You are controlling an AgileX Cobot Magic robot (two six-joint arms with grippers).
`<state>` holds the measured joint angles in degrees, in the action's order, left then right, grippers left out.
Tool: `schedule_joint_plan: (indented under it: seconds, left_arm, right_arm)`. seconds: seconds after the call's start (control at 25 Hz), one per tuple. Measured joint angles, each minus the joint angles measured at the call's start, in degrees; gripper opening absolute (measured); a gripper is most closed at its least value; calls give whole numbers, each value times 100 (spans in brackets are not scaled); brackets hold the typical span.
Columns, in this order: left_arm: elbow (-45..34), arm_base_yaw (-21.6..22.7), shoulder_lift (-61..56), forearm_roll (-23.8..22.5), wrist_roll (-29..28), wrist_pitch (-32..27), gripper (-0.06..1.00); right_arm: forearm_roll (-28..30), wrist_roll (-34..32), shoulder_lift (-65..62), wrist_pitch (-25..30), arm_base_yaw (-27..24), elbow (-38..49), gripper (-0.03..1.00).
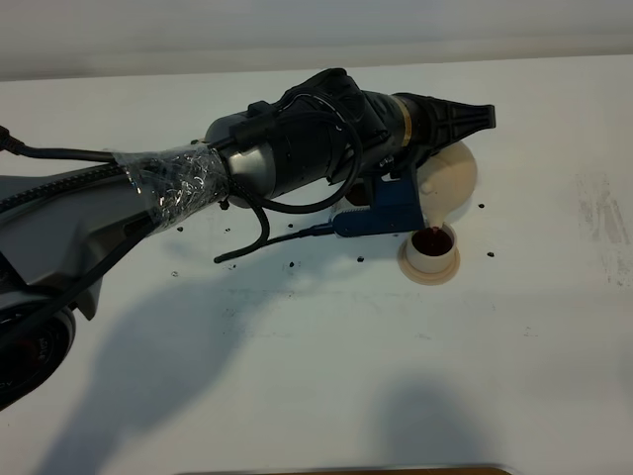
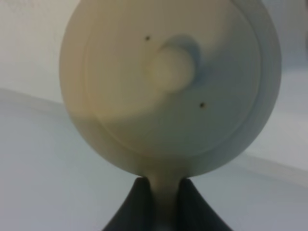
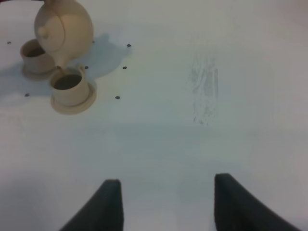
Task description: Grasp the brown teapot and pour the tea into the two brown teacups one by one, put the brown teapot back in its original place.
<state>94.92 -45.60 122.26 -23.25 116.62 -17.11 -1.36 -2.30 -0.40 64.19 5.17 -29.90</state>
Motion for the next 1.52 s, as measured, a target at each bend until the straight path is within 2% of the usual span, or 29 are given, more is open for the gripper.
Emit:
schedule_joint_plan:
  seconds: [0.2,0.48,0.72,0.96,1.16,1.32,1.52]
  left_arm:
    - [0,0,0,405,-576,-510,9]
    - [0,161,-16,613,-2347,-923,9]
    - [0,335,-327,1056,-4667,-1481,9]
    - [-52,341,-842,1296,-7263,-2560,9]
    - [-555,352,-1120,1891,-8787,-3221,9]
    - [-950,352,-1298,2209,-9583,-3400,9]
    - [-1377,368,-1318,2283,-9961,-3466,9]
  right_arm:
    - [0,0,0,0,0,0,44]
    - [0,0,0,0,0,0,44]
    - [0,-5,0,0,0,0,44]
    - [0,-5,0,0,0,0,44]
    - [0,-5,0,0,0,0,44]
    - [0,-5,0,0,0,0,44]
    - [0,0,0,0,0,0,44]
